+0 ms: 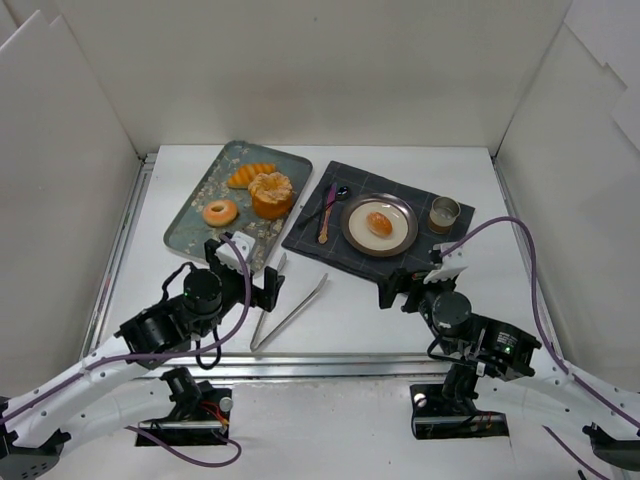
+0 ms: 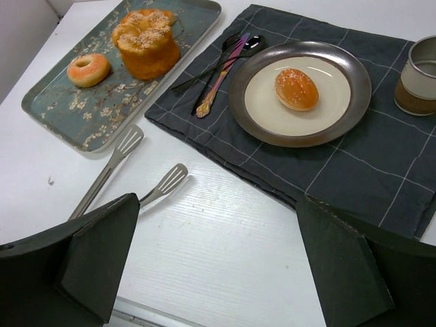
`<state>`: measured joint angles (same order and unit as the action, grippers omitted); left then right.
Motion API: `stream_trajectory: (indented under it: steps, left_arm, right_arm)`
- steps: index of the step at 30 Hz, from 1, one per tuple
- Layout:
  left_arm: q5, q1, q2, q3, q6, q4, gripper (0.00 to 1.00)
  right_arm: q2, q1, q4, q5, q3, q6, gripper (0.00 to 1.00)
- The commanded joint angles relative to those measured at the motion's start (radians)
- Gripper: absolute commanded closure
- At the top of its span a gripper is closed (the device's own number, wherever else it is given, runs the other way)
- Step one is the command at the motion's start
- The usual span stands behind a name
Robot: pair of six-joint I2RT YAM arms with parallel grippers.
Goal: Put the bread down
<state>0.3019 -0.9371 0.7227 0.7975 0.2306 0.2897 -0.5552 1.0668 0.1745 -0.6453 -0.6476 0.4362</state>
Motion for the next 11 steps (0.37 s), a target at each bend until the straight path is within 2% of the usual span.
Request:
stream_trajectory:
  steps: [1,11]
  left_arm:
    - [0.009,-0.015,0.034,0.017,-0.019,-0.051,0.0]
    - [0.029,-0.025,0.012,0.003,-0.013,-0.049,0.0]
  right_arm:
    - [-0.026,0.004,-0.087,0.003,-0.04,-0.019,0.02]
    - [-0.02,0.004,-0.086,0.012,-0.046,-0.027,0.02]
